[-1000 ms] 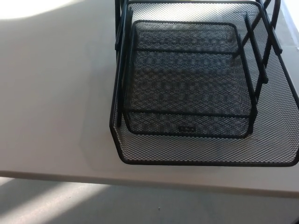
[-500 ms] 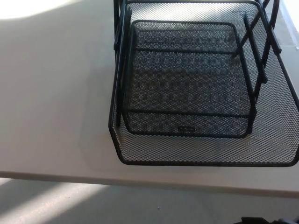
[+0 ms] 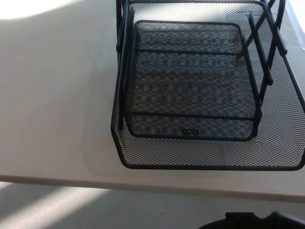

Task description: A balck drawer is kept on the middle of the table and the robot uses its right hand to push it back away from the robot

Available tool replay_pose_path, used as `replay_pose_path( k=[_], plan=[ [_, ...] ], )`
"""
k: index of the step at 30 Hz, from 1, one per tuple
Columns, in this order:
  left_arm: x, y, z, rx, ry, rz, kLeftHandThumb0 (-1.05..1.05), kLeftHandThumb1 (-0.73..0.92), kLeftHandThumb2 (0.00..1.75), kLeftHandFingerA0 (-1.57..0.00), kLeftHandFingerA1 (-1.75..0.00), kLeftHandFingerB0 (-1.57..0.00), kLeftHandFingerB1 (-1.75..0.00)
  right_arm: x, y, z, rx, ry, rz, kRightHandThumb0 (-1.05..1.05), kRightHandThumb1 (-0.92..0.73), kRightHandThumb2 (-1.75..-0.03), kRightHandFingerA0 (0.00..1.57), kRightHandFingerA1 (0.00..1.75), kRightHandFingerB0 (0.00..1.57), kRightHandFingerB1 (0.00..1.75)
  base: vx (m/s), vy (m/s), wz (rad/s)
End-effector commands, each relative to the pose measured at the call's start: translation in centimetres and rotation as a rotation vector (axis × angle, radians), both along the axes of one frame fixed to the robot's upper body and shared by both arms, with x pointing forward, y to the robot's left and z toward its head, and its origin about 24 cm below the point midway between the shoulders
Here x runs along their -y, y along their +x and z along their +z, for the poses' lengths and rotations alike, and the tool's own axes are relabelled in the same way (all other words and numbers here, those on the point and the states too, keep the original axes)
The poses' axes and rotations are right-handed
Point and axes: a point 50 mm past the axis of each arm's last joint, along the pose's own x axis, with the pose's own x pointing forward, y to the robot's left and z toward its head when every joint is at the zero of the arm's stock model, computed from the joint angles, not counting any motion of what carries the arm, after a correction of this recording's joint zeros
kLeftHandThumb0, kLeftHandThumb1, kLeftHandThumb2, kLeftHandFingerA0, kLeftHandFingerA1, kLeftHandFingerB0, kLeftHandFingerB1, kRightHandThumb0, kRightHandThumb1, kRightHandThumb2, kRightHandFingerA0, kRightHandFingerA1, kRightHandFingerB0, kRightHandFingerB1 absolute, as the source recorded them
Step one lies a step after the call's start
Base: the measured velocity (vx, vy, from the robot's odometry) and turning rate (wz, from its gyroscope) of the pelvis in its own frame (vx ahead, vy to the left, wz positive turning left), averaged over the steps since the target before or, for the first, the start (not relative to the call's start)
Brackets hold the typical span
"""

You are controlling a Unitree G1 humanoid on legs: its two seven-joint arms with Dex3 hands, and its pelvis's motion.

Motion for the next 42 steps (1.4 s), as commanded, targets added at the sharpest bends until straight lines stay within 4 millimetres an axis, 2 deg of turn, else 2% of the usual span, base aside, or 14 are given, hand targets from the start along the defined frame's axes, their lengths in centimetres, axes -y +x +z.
replay_pose_path(
  k=[1, 10, 12, 15, 18, 19, 21, 25, 31, 32, 33, 38, 39, 42],
  plan=[
    [-0.3, 0.2, 0.5, -0.02, -0.021, -0.035, -0.6, 0.73, 0.62, -0.35, -0.34, -0.26, -0.29, -4.0, -3.4, 10.4, -0.09, 0.416, 0.713, -0.76, -0.86, -0.66, 0.21, 0.36, 0.21, 0.32, 0.0, 0.0, 0.0],
    [-0.2, 0.2, 0.5, -0.013, -0.026, -0.038, -0.59, 0.72, 0.61, -0.36, -0.35, -0.26, -0.3, -5.2, -3.1, 11.3, -0.067, 0.461, 0.791, -0.77, -0.83, -0.65, 0.23, 0.39, 0.21, 0.35, 0.0, 0.0, 0.0],
    [-0.3, 0.2, 0.5, -0.014, -0.026, -0.032, -0.64, 0.61, 0.86, -0.28, -0.46, -0.2, -0.41, -5.5, -3.0, 11.4, -0.076, 0.468, 0.812, -0.79, -0.83, -0.66, 0.23, 0.38, 0.2, 0.34, 0.0, 0.0, 0.0],
    [-0.2, 0.2, 0.4, -0.016, -0.023, -0.034, -0.59, 0.72, 0.61, -0.36, -0.34, -0.26, -0.29, -5.8, -3.1, 11.8, -0.055, 0.473, 0.821, -0.81, -0.88, -0.67, 0.24, 0.38, 0.22, 0.34, 0.0, 0.0, 0.0],
    [-0.2, 0.2, 0.4, -0.018, -0.024, -0.037, -0.59, 0.72, 0.62, -0.35, -0.34, -0.26, -0.3, -5.9, -3.0, 12.0, -0.054, 0.469, 0.825, -0.82, -0.88, -0.67, 0.24, 0.37, 0.22, 0.33, 0.0, 0.0, 0.0],
    [-0.2, 0.3, 0.5, -0.018, -0.019, -0.047, -0.64, 0.61, 0.86, -0.28, -0.45, -0.2, -0.41, -5.9, -2.9, 12.2, -0.055, 0.459, 0.829, -0.82, -0.89, -0.67, 0.24, 0.36, 0.21, 0.33, 0.0, 0.0, 0.0],
    [-0.1, 0.3, 0.5, -0.016, -0.02, -0.048, -0.58, 0.73, 0.61, -0.36, -0.34, -0.27, -0.29, -5.9, -2.8, 12.4, -0.053, 0.446, 0.829, -0.8, -0.88, -0.67, 0.23, 0.37, 0.21, 0.33, 0.0, 0.0, 0.0],
    [-0.1, 0.3, 0.5, -0.013, -0.031, -0.037, -0.58, 0.73, 0.61, -0.37, -0.34, -0.27, -0.3, -5.9, -2.4, 12.7, -0.02, 0.45, 0.805, -0.73, -0.88, -0.67, 0.24, 0.37, 0.22, 0.34, 0.0, 0.0, 0.0],
    [-0.1, 0.4, 0.5, -0.019, -0.023, -0.044, -0.63, 0.61, 0.86, -0.28, -0.46, -0.2, -0.41, -6.0, -1.5, 12.1, -0.059, 0.466, 0.749, -0.77, -0.88, -0.67, 0.27, 0.35, 0.24, 0.33, 0.0, 0.0, 0.0],
    [-0.1, 0.3, 0.5, -0.016, -0.019, -0.046, -0.58, 0.73, 0.62, -0.37, -0.35, -0.26, -0.3, -6.0, -1.5, 11.9, -0.037, 0.463, 0.721, -0.79, -0.89, -0.67, 0.34, 0.38, 0.28, 0.35, 0.0, 0.0, 0.0],
    [-0.1, 0.3, 0.5, -0.015, -0.02, -0.048, -0.63, 0.61, 0.86, -0.28, -0.46, -0.2, -0.41, -6.0, -1.6, 11.7, -0.013, 0.476, 0.694, -0.71, -0.7, -1.1, 0.33, 0.54, 0.15, 0.44, 0.0, 0.0, 0.0],
    [-0.1, 0.3, 0.5, -0.013, -0.035, -0.036, -0.64, 0.6, 0.86, -0.28, -0.46, -0.2, -0.41, -6.0, -1.3, 11.2, 0.023, 0.491, 0.642, -0.75, -0.72, -1.1, 0.35, 0.55, 0.16, 0.44, 0.0, 0.0, 0.0],
    [-0.1, 0.3, 0.5, -0.014, -0.036, -0.036, -0.64, 0.6, 0.86, -0.27, -0.46, -0.19, -0.41, -6.0, -1.1, 11.2, 0.007, 0.46, 0.637, -0.75, -0.88, -0.67, 0.35, 0.38, 0.3, 0.34, 0.0, 0.0, 0.0],
    [-0.1, 0.3, 0.5, -0.021, -0.038, -0.044, -0.66, 0.6, 0.87, -0.29, -0.47, -0.2, -0.42, -6.0, 0.0, 11.1, -0.064, 0.373, 0.621, -0.8, -0.86, -0.66, 0.28, 0.35, 0.27, 0.32, 0.0, 0.0, 0.0]
  ],
)
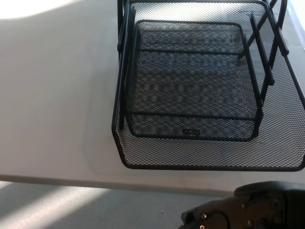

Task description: A balck drawer is kept on the middle of the table and the robot uses its right hand to push it back away from the robot

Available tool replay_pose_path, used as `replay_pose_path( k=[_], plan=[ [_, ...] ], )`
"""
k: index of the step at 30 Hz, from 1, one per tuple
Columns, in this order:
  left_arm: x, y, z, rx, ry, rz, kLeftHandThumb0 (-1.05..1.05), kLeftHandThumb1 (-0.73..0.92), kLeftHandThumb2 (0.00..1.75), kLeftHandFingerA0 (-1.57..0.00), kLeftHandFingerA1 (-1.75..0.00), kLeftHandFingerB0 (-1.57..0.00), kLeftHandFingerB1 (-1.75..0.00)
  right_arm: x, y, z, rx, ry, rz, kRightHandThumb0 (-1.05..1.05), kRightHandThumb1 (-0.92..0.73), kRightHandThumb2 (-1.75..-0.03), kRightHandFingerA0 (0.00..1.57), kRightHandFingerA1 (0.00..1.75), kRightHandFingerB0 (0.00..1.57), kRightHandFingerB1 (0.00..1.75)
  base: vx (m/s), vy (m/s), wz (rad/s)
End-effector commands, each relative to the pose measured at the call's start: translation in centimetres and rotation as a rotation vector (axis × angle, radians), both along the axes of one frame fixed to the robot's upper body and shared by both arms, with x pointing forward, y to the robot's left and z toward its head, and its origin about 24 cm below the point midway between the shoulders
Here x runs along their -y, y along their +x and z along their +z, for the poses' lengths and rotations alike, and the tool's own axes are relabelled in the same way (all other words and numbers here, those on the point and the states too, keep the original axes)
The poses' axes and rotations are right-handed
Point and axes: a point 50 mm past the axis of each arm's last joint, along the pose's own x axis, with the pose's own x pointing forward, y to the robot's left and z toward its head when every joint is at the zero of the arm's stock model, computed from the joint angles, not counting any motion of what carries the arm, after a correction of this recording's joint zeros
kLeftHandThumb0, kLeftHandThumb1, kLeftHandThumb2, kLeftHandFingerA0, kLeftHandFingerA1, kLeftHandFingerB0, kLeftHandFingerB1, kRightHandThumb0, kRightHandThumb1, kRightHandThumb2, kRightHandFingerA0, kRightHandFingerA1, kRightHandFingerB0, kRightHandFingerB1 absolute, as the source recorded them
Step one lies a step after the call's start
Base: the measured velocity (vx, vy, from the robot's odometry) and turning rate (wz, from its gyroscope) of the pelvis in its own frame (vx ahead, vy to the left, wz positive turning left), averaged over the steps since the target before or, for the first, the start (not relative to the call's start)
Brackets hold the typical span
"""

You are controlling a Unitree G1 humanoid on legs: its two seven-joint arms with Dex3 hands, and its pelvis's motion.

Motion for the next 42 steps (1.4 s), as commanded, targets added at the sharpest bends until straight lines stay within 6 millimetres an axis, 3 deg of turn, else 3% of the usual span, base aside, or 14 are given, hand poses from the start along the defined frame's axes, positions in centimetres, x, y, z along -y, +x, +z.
replay_pose_path(
  k=[1, 6, 13, 14, 17, 18, 19, 20, 28, 29, 36, 38, 39, 42],
  plan=[
    [-0.2, 0.3, 0.5, -0.006, -0.028, -0.035, -0.66, 0.6, 0.87, -0.29, -0.47, -0.2, -0.42, -0.6, 0.7, 0.1, -0.153, -0.06, 0.104, -0.8, -0.86, -0.66, 0.28, 0.35, 0.27, 0.32, 0.0, 0.0, 0.0],
    [-0.2, 0.2, 0.5, 0.001, -0.04, -0.035, -0.61, 0.73, 0.62, -0.41, -0.36, -0.26, -0.3, -0.8, 1.6, -0.6, -0.211, -0.074, 0.109, -0.78, -0.88, -0.67, 0.24, 0.32, 0.25, 0.3, 0.0, 0.0, 0.0],
    [-0.3, 0.2, 0.5, -0.011, -0.02, -0.036, -0.63, 0.73, 0.63, -0.41, -0.35, -0.26, -0.29, -1.0, 2.5, -1.5, -0.254, -0.114, 0.108, -0.75, -0.9, -0.66, 0.2, 0.33, 0.22, 0.3, 0.0, 0.0, 0.0],
    [-0.3, 0.2, 0.4, -0.012, -0.017, -0.036, -0.66, 0.61, 0.88, -0.3, -0.46, -0.19, -0.41, -1.0, 2.6, -1.6, -0.259, -0.123, 0.101, -0.75, -0.89, -0.67, 0.2, 0.33, 0.2, 0.29, 0.0, 0.0, 0.0],
    [-0.2, 0.2, 0.3, -0.018, -0.002, -0.037, -0.65, 0.62, 0.87, -0.26, -0.44, -0.18, -0.4, -1.0, 3.2, -2.2, -0.267, -0.142, 0.081, -0.74, -0.9, -0.67, 0.21, 0.33, 0.21, 0.3, 0.0, 0.0, 0.0],
    [-0.2, 0.2, 0.3, -0.017, -0.005, -0.035, -0.6, 0.74, 0.61, -0.34, -0.33, -0.24, -0.29, -0.9, 3.3, -2.2, -0.267, -0.145, 0.078, -0.74, -0.9, -0.67, 0.21, 0.32, 0.21, 0.3, 0.0, 0.0, 0.0],
    [-0.2, 0.2, 0.2, -0.017, -0.01, -0.033, -0.6, 0.74, 0.61, -0.34, -0.33, -0.24, -0.29, -0.9, 3.4, -2.3, -0.268, -0.149, 0.076, -0.74, -0.9, -0.67, 0.21, 0.32, 0.21, 0.3, 0.0, 0.0, 0.0],
    [-0.2, 0.2, 0.3, -0.017, -0.011, -0.044, -0.68, 0.62, 0.88, -0.24, -0.44, -0.17, -0.4, -1.0, 3.6, -2.7, -0.277, -0.162, 0.065, -0.74, -0.9, -0.67, 0.22, 0.32, 0.21, 0.3, 0.0, 0.0, 0.0],
    [-0.1, 0.2, 0.5, -0.002, -0.027, -0.061, -0.66, 0.62, 0.88, -0.25, -0.45, -0.18, -0.41, -1.0, 4.4, -3.6, -0.277, -0.249, 0.014, -0.74, -0.89, -0.67, 0.26, 0.33, 0.22, 0.3, 0.0, 0.0, 0.0],
    [-0.1, 0.2, 0.5, 0.0, -0.033, -0.054, -0.6, 0.74, 0.61, -0.33, -0.34, -0.24, -0.29, -0.9, 4.5, -3.8, -0.273, -0.264, 0.006, -0.72, -0.89, -0.67, 0.27, 0.33, 0.22, 0.3, 0.0, 0.0, 0.0],
    [-0.1, 0.3, 0.5, -0.003, -0.012, -0.053, -0.58, 0.73, 0.61, -0.36, -0.35, -0.26, -0.3, -0.8, 5.6, -3.5, -0.151, -0.415, -0.058, -0.7, -0.87, -0.66, 0.2, 0.33, 0.17, 0.28, 0.0, 0.0, 0.0],
    [-0.1, 0.4, 0.4, -0.005, -0.004, -0.056, -0.63, 0.61, 0.86, -0.3, -0.46, -0.21, -0.41, -0.7, 5.9, -3.3, -0.132, -0.46, -0.083, -0.68, -0.87, -0.65, 0.2, 0.33, 0.17, 0.28, 0.0, 0.0, 0.0],
    [-0.1, 0.4, 0.4, -0.006, -0.003, -0.056, -0.63, 0.61, 0.87, -0.29, -0.46, -0.19, -0.41, -0.6, 6.1, -3.2, -0.103, -0.498, -0.109, -0.34, -0.57, -1.1, 0.01, 0.49, 0.01, 0.47, 0.0, 0.0, 0.0],
    [-0.1, 0.4, 0.4, -0.01, 0.0, -0.054, -0.63, 0.62, 0.87, -0.3, -0.46, -0.2, -0.41, -0.6, 6.4, -3.1, -0.073, -0.543, -0.136, -0.34, -0.57, -1.11, 0.01, 0.49, 0.0, 0.47, 0.0, 0.0, 0.0]
  ],
)
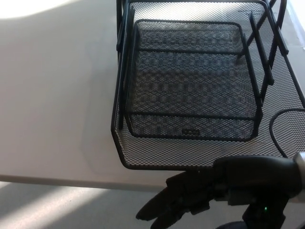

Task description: A balck drawer is kept on the middle of the table and the robot uses its right hand to push it back away from the robot

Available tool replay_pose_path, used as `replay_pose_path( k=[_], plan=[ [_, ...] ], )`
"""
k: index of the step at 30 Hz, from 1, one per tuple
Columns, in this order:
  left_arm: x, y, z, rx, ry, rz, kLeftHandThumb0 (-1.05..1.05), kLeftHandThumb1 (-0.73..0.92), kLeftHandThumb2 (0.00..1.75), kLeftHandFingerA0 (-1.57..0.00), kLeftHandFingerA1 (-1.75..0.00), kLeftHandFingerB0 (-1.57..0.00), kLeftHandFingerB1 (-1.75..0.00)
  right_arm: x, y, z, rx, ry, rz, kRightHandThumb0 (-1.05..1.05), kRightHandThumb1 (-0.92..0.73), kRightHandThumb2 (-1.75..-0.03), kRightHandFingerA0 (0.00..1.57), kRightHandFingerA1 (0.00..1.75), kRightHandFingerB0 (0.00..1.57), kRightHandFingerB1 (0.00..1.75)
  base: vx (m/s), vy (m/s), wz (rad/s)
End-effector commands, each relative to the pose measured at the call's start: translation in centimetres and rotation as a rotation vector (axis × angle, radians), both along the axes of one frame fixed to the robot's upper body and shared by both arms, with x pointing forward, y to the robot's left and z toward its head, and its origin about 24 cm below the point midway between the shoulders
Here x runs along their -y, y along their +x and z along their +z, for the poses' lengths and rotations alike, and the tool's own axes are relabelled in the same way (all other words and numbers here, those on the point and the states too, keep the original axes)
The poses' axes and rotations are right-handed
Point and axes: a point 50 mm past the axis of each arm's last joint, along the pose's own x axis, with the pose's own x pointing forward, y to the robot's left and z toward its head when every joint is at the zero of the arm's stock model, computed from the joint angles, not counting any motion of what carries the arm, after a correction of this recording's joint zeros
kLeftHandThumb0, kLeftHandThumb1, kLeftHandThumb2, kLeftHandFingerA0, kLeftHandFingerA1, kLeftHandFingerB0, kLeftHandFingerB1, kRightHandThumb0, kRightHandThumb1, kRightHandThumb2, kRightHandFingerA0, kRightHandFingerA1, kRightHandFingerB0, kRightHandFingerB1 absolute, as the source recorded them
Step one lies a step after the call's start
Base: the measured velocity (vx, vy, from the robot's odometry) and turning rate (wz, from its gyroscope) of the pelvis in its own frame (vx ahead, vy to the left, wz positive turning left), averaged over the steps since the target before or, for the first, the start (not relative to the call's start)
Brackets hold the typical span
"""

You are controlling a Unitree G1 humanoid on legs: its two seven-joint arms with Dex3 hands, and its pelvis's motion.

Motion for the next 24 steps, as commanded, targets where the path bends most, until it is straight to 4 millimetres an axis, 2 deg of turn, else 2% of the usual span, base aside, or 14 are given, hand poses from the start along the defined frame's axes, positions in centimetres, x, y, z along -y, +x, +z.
replay_pose_path(
  k=[1, 11, 12, 13, 14, 20, 21, 22, 24],
  plan=[
    [-0.5, -0.1, 0.2, -0.01, 0.032, -0.002, -0.64, 0.61, 0.87, -0.31, -0.47, -0.21, -0.41, 0.5, 1.2, 0.1, 0.12, -0.209, -0.083, -0.34, -0.57, -1.1, 0.01, 0.49, 0.0, 0.47, 0.0, 0.0, 0.0],
    [-0.5, -0.2, 0.1, -0.008, 0.023, 0.002, -0.64, 0.61, 0.87, -0.31, -0.47, -0.21, -0.42, 0.5, 2.2, 1.0, 0.19, -0.273, -0.119, -0.35, -0.55, -1.09, 0.01, 0.49, 0.0, 0.47, 0.0, 0.0, 0.0],
    [-0.4, -0.2, 0.1, -0.006, 0.023, 0.004, -0.59, 0.73, 0.62, -0.39, -0.36, -0.27, -0.3, 0.4, 2.4, 1.0, 0.193, -0.28, -0.12, -0.35, -0.54, -1.09, 0.01, 0.49, 0.0, 0.47, 0.0, 0.0, 0.0],
    [-0.4, -0.2, 0.1, -0.005, 0.023, 0.006, -0.59, 0.73, 0.62, -0.39, -0.36, -0.27, -0.3, 0.4, 2.5, 1.0, 0.196, -0.287, -0.122, -0.35, -0.54, -1.09, 0.01, 0.49, 0.0, 0.47, 0.0, 0.0, 0.0],
    [-0.5, -0.3, 0.1, -0.007, 0.021, 0.009, -0.64, 0.61, 0.87, -0.31, -0.47, -0.21, -0.41, 0.4, 2.6, 0.9, 0.195, -0.298, -0.125, -0.68, -0.85, -0.65, 0.21, 0.34, 0.17, 0.27, 0.0, 0.0, 0.0],
    [-0.5, -0.3, 0.1, -0.011, 0.021, 0.003, -0.64, 0.61, 0.87, -0.3, -0.46, -0.2, -0.41, 0.2, 3.2, 0.6, 0.189, -0.328, -0.128, -0.66, -0.86, -0.66, 0.21, 0.34, 0.16, 0.28, 0.0, 0.0, 0.0],
    [-0.5, -0.3, 0.1, -0.013, 0.016, 0.007, -0.63, 0.61, 0.86, -0.3, -0.46, -0.21, -0.41, 0.2, 3.7, -0.1, 0.161, -0.351, -0.139, -0.69, -0.85, -0.65, 0.21, 0.34, 0.16, 0.27, 0.0, 0.0, 0.0],
    [-0.5, -0.3, 0.1, -0.014, 0.018, 0.004, -0.6, 0.73, 0.62, -0.36, -0.34, -0.26, -0.3, 0.2, 3.9, -0.3, 0.15, -0.361, -0.145, -0.35, -0.53, -1.08, 0.01, 0.49, 0.0, 0.46, 0.0, 0.0, 0.0],
    [-0.5, -0.3, 0.1, -0.015, 0.02, 0.0, -0.59, 0.73, 0.62, -0.37, -0.35, -0.26, -0.3, 0.2, 4.2, -0.6, 0.138, -0.376, -0.151, -0.35, -0.52, -1.08, 0.01, 0.49, 0.0, 0.46, 0.0, 0.0, 0.0]
  ],
)
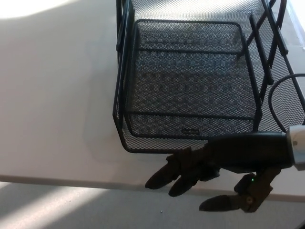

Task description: A balck drawer is kept on the middle of the table and the robot uses its right hand to push it back away from the robot

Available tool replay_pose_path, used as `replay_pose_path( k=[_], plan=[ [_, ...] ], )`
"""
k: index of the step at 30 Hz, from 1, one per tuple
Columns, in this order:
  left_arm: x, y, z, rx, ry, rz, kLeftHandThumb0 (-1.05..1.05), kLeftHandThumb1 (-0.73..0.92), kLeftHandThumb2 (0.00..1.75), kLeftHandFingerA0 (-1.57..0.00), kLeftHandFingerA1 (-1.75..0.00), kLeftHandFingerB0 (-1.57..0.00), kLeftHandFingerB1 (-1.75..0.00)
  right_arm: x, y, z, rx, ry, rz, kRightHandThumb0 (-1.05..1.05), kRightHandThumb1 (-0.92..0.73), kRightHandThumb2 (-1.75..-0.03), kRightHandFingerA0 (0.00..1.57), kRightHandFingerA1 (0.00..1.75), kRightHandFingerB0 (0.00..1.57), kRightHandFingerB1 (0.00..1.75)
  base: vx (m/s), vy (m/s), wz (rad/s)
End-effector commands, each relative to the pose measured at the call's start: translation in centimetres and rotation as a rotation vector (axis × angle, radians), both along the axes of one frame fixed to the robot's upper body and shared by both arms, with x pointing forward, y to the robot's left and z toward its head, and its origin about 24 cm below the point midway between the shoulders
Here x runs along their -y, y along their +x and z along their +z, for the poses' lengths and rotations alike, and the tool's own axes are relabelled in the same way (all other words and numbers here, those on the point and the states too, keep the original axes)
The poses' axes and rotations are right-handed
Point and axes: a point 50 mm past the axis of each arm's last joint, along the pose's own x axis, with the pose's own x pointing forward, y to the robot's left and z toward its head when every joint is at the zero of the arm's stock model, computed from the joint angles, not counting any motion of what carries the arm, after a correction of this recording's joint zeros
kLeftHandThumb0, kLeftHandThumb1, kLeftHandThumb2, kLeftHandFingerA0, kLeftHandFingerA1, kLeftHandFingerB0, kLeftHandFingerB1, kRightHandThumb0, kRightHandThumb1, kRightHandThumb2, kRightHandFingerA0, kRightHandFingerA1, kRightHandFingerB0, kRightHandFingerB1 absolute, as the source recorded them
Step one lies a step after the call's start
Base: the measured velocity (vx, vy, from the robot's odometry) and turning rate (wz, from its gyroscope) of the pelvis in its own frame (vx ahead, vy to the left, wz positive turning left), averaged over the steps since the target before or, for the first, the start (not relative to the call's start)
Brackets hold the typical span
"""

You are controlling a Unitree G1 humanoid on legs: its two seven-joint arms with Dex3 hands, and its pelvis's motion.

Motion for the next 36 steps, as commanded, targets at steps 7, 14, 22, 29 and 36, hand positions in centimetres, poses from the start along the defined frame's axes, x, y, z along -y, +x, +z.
replay_pose_path(
  k=[7, 14, 22, 29, 36],
  plan=[
    [-0.5, -0.4, 0.0, -0.016, 0.032, -0.001, -0.65, 0.61, 0.87, -0.31, -0.46, -0.21, -0.41, 0.1, 2.0, -0.8, -0.004, -0.137, -0.062, -0.35, -0.54, -1.09, 0.01, 0.49, 0.0, 0.46, 0.0, 0.0, 0.0],
    [-0.5, -0.5, -0.1, -0.019, 0.029, 0.014, -0.64, 0.61, 0.87, -0.3, -0.46, -0.2, -0.41, -0.1, 4.3, -0.6, -0.061, -0.169, -0.082, -0.35, -0.52, -1.08, 0.01, 0.5, 0.0, 0.46, 0.0, 0.0, 0.0],
    [-0.5, -0.4, 0.0, -0.015, 0.025, 0.016, -0.63, 0.61, 0.86, -0.31, -0.46, -0.21, -0.41, -0.2, 5.9, 0.0, -0.045, -0.206, -0.109, -0.36, -0.52, -1.08, 0.0, 0.49, 0.0, 0.46, 0.0, 0.0, 0.0],
    [-0.4, -0.5, -0.1, -0.018, 0.031, 0.007, -0.6, 0.71, 0.62, -0.39, -0.35, -0.26, -0.3, -0.3, 7.0, 0.5, -0.036, -0.243, -0.117, -0.35, -0.54, -1.09, 0.01, 0.49, 0.0, 0.46, 0.0, 0.0, 0.0],
    [-0.6, -0.5, -0.1, -0.021, 0.03, 0.012, -0.63, 0.62, 0.86, -0.3, -0.46, -0.2, -0.41, 0.1, 8.4, 0.4, -0.047, -0.272, -0.13, -0.69, -0.83, -0.65, 0.2, 0.34, 0.17, 0.28, 0.0, 0.0, 0.0]
  ],
)
